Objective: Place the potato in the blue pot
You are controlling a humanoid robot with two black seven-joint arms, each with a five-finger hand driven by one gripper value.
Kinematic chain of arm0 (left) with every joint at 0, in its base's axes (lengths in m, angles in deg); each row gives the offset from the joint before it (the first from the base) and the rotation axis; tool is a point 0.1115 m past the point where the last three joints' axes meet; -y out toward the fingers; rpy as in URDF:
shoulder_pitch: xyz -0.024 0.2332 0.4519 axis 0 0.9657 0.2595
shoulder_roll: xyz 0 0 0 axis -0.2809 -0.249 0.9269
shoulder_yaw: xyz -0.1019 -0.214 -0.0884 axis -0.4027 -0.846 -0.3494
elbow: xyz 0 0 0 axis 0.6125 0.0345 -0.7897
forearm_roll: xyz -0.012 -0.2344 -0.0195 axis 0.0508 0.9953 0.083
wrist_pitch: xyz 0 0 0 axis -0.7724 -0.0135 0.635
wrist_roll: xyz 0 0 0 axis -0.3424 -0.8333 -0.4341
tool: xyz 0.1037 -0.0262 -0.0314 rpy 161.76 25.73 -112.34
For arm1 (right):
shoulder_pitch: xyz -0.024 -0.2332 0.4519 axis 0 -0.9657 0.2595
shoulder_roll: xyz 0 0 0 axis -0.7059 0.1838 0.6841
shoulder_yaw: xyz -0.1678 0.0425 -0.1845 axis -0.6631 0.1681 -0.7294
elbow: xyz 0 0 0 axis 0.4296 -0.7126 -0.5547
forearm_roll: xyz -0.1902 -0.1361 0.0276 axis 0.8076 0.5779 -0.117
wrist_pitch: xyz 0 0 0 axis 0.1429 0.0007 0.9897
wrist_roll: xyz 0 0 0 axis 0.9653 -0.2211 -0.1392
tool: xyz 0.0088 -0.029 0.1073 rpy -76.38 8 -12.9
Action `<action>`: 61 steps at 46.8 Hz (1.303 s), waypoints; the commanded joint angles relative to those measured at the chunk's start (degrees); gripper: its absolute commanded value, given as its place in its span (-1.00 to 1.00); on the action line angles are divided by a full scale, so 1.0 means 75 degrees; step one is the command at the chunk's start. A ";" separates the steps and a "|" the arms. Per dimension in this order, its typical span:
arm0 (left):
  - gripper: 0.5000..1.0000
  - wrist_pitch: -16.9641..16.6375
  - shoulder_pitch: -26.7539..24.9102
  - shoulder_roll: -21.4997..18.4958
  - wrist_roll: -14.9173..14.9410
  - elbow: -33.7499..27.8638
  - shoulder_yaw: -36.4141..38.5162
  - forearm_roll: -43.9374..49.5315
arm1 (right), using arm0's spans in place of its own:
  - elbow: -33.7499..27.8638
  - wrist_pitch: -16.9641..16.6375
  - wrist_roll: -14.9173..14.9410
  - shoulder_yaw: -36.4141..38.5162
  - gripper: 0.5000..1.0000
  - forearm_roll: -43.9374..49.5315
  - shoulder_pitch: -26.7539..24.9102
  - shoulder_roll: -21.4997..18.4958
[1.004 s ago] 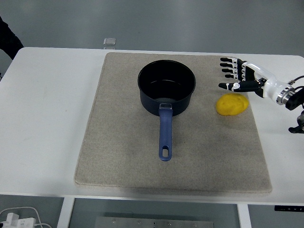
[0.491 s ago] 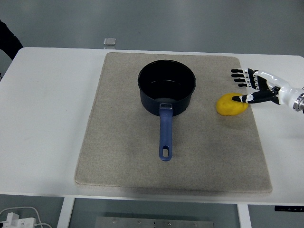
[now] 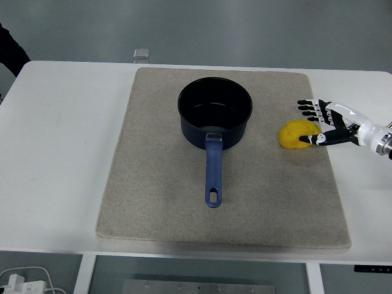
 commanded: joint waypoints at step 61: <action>0.99 -0.0001 0.0000 0.0000 0.0000 0.0000 0.0000 -0.0001 | 0.0258 0.0429 0.0439 0.0037 -1.00 0.0312 -0.0476 -0.0160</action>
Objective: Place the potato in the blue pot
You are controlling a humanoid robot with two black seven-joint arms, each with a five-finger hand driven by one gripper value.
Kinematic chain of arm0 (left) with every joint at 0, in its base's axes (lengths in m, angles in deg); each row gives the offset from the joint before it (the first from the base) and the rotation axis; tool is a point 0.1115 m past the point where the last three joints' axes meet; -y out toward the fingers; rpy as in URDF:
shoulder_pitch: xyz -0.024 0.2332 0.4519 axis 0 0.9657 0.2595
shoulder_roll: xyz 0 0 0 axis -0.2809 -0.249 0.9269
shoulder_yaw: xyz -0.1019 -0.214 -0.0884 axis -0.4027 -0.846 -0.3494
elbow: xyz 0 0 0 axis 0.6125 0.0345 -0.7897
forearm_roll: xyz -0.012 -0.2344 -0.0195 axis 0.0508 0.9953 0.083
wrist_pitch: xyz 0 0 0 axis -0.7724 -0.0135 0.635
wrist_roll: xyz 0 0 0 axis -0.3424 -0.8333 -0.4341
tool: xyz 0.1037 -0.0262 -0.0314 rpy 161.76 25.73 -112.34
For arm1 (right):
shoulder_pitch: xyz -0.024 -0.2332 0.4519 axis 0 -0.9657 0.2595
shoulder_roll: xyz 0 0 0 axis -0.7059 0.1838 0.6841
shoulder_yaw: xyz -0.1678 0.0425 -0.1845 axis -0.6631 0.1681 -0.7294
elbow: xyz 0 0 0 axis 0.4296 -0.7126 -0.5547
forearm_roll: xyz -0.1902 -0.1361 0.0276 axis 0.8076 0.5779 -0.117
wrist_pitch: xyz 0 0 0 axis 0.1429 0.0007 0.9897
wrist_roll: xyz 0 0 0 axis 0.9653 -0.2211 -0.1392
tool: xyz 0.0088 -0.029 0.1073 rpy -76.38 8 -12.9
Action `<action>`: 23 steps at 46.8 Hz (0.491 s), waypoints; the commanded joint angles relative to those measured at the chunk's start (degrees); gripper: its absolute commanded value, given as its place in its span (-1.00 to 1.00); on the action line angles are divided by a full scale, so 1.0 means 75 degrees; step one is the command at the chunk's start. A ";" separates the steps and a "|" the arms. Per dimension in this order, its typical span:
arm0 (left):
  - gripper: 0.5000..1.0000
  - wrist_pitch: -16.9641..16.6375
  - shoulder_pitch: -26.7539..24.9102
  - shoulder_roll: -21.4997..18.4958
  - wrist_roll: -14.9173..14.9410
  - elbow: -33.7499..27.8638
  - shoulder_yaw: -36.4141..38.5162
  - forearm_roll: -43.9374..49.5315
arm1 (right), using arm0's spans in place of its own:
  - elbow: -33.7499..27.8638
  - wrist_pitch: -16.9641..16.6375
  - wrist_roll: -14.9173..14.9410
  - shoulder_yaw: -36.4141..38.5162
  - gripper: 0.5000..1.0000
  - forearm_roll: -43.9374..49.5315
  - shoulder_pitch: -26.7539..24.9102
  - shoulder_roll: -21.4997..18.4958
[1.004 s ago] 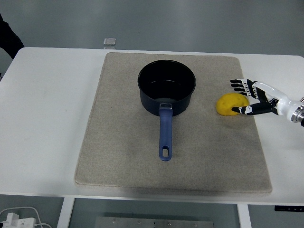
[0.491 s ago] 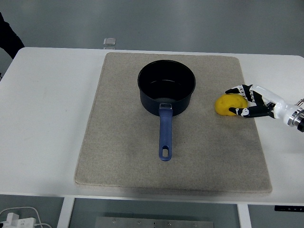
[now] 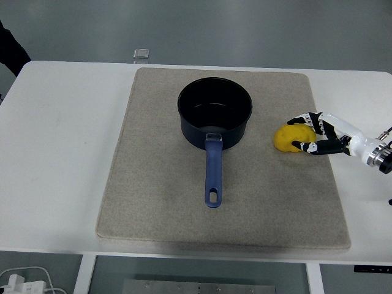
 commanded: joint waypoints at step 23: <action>0.99 0.0005 -0.0001 0.0000 0.0000 -0.0012 0.0000 -0.0010 | 0.0172 0.0018 0.0002 0.0106 -1.00 -0.0014 0.0419 0.0233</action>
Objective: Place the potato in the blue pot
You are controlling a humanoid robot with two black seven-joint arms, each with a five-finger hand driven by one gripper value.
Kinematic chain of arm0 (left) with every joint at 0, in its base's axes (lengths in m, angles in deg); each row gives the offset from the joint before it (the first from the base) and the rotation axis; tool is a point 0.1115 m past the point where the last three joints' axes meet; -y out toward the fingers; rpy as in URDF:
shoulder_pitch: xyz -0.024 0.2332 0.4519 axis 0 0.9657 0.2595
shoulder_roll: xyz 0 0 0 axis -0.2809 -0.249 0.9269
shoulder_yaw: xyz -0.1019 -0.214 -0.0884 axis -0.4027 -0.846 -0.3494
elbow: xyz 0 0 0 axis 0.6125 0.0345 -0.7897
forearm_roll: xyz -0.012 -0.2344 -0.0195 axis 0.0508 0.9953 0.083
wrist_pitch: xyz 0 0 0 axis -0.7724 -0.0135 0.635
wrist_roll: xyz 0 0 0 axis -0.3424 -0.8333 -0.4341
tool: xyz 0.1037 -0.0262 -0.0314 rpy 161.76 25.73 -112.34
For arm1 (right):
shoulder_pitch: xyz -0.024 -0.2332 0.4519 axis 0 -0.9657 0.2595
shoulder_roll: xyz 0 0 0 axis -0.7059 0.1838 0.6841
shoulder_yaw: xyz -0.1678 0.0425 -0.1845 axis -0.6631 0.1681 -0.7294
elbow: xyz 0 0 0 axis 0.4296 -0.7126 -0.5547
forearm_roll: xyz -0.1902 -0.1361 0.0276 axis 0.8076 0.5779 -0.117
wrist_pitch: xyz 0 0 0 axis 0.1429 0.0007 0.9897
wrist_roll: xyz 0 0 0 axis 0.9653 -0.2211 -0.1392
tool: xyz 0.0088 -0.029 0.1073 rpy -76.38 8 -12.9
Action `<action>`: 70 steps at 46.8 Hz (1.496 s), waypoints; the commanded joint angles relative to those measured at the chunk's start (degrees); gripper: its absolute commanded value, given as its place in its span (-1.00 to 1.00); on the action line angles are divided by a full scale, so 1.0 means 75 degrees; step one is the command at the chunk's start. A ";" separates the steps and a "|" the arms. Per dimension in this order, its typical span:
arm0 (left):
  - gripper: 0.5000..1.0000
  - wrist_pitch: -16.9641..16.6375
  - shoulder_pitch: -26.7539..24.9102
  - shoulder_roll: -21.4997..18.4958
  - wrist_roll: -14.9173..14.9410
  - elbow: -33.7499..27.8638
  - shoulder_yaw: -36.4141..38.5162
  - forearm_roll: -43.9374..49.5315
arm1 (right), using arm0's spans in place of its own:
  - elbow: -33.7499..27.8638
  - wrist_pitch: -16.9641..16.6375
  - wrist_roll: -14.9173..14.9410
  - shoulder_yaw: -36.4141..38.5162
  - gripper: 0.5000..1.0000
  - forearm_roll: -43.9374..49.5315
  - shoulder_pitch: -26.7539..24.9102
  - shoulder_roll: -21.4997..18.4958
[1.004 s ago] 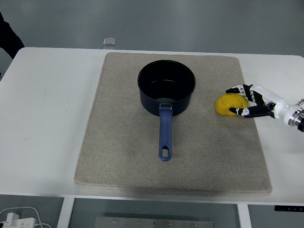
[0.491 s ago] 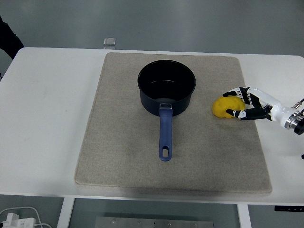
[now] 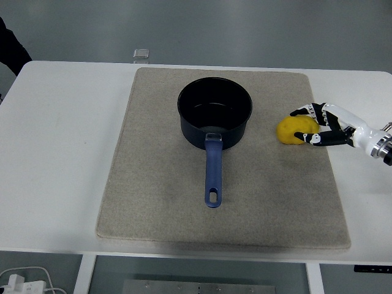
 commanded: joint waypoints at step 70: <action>0.99 -0.0002 -0.0012 0.0000 0.0000 -0.0001 0.0000 -0.0007 | -0.1777 0.0244 -0.0151 -0.0891 -1.00 -0.0330 0.2206 -0.3183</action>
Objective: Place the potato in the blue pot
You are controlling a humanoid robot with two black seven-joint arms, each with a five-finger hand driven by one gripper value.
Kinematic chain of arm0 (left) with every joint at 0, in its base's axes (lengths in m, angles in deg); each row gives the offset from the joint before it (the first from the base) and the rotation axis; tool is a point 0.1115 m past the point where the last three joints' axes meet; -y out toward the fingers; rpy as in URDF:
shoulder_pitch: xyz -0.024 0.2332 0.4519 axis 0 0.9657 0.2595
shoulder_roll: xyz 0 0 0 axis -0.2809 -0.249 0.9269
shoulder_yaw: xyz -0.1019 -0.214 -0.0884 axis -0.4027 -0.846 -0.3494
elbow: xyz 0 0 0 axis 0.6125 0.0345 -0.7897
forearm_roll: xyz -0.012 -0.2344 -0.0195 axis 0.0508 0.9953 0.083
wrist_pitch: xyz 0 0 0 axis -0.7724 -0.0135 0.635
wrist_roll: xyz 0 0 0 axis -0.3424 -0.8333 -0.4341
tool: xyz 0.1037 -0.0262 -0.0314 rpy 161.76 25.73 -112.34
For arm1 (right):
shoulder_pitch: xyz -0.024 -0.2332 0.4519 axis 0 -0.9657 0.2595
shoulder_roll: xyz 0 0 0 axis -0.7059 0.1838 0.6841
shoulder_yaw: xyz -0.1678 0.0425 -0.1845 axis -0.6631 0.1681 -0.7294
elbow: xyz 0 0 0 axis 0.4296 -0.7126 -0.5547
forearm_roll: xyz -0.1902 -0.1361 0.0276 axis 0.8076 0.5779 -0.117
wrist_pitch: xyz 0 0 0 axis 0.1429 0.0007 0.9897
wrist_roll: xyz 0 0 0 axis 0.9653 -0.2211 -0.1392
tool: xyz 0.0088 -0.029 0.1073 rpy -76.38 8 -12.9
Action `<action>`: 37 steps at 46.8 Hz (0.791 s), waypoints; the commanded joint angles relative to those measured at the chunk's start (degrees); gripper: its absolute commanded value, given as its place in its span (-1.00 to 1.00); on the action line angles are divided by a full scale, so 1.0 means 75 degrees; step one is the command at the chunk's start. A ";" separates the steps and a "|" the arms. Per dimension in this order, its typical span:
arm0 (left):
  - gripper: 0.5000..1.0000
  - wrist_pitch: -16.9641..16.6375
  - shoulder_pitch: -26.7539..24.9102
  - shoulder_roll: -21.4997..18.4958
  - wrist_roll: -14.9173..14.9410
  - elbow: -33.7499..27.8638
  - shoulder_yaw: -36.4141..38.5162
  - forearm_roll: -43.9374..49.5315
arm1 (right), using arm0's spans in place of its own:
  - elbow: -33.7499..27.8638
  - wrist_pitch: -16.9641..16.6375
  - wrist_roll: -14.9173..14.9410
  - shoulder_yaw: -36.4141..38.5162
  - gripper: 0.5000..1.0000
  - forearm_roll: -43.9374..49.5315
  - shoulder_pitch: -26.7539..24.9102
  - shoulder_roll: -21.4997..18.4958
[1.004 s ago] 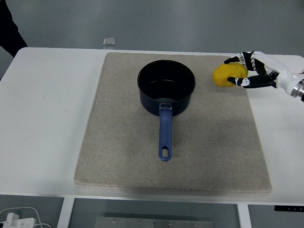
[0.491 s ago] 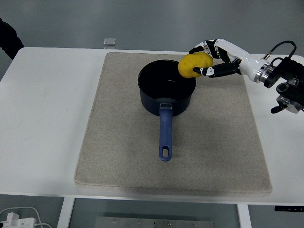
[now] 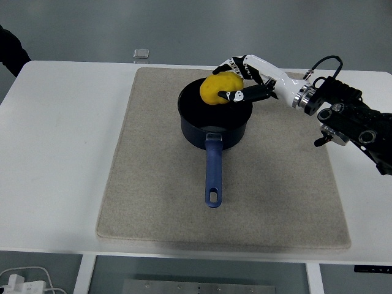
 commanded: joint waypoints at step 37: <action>0.99 0.0002 -0.0002 0.0000 -0.0001 0.0018 0.0000 0.0002 | -0.0222 0.0112 0.0012 0.0160 0.47 -0.0428 -0.0342 -0.0314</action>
